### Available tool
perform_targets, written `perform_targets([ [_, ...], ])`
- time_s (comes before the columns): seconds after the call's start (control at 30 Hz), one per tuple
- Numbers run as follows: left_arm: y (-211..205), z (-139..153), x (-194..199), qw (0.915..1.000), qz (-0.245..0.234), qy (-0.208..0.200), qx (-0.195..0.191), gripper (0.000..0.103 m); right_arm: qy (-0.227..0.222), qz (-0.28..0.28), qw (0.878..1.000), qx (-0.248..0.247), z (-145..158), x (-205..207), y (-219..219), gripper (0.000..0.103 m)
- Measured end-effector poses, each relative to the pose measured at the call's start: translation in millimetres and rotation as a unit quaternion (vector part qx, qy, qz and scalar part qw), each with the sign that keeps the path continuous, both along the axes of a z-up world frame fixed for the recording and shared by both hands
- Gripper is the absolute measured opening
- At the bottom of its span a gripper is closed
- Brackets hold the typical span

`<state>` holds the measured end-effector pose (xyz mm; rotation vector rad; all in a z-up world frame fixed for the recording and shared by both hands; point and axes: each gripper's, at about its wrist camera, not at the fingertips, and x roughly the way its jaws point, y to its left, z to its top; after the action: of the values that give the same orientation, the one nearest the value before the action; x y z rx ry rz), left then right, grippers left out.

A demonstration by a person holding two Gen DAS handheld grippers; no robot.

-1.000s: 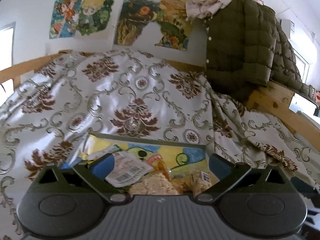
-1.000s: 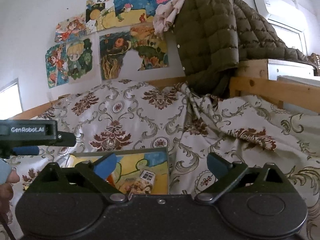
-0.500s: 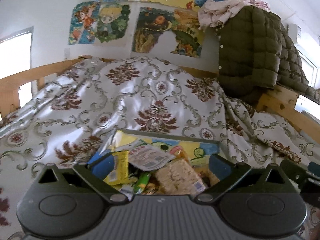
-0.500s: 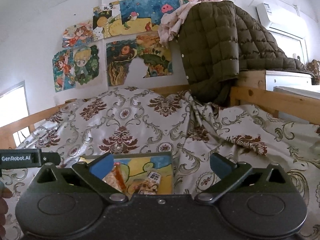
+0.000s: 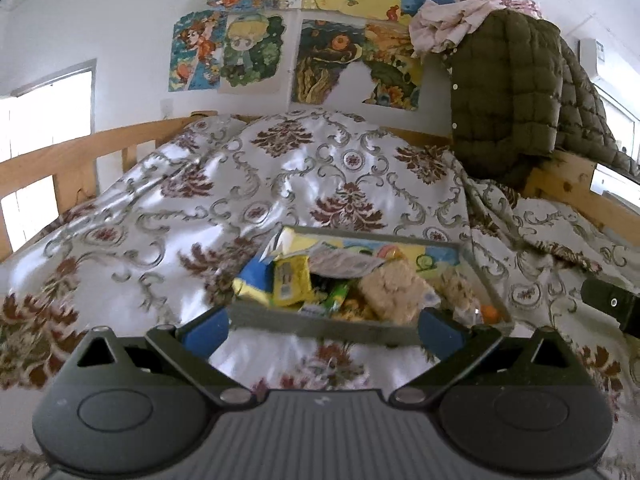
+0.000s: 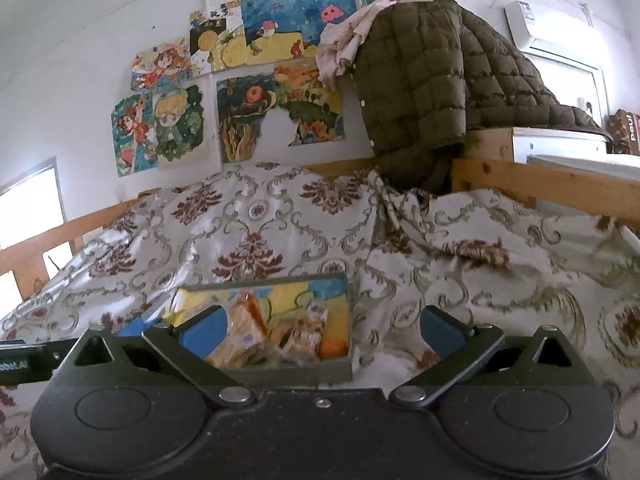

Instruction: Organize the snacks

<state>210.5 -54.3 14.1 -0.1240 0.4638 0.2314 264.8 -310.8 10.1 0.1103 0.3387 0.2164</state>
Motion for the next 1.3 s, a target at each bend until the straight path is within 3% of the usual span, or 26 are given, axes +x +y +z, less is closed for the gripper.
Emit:
perform_targets([
  [0.23,11,-3,-44,0.9997,0.007,-0.008,0.024,0.103,0.006,0.002,1.000,-0.002,-6,-38,5,0.102],
  [0.67,35,-32,-106,0.9996,0.003,0.030,-0.001,0.103,0.035,0.015,0.999,-0.017,-22,-107,29,0.102],
  [0.93,40,-35,-120,0.9996,-0.003,0.027,-0.011,0.103,0.050,0.027,0.998,-0.032,-30,-131,46,0.102],
  [1.3,39,-37,-121,0.9995,0.002,0.030,-0.006,0.103,0.061,0.031,0.997,-0.032,-37,-128,49,0.102],
])
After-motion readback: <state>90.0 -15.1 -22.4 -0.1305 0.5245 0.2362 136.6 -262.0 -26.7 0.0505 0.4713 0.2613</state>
